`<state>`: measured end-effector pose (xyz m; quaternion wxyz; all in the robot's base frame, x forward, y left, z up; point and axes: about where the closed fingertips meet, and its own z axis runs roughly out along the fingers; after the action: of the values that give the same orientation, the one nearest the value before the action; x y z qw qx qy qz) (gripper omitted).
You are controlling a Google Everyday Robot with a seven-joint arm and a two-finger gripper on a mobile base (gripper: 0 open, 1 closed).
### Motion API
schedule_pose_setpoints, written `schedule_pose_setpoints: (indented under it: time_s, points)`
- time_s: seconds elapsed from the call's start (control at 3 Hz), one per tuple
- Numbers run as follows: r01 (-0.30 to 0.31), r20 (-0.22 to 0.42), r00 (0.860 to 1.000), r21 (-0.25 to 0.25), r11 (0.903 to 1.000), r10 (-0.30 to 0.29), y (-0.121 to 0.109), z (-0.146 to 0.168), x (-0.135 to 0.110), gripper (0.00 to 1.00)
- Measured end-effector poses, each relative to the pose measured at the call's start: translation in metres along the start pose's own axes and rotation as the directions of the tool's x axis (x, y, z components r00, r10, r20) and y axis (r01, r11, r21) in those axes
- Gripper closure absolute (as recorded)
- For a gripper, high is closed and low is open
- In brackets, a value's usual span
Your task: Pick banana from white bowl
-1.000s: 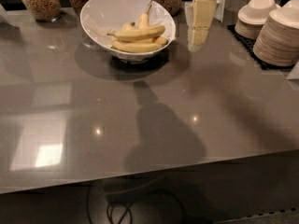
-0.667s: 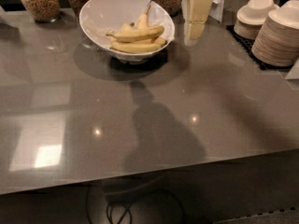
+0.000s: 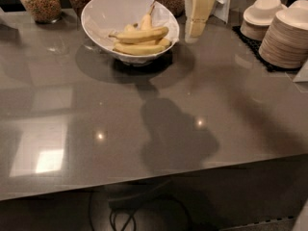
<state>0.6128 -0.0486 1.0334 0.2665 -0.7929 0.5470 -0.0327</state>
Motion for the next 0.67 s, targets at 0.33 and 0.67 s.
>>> schedule_pose_setpoints:
  time_s: [0.33, 0.67]
  points:
    - [-0.029, 0.081, 0.996, 0.040, 0.9988, 0.025, -0.023, 0.015, 0.010, 0.00]
    - [-0.087, 0.200, 0.977, 0.042, 0.9953, 0.077, -0.040, 0.037, 0.018, 0.00]
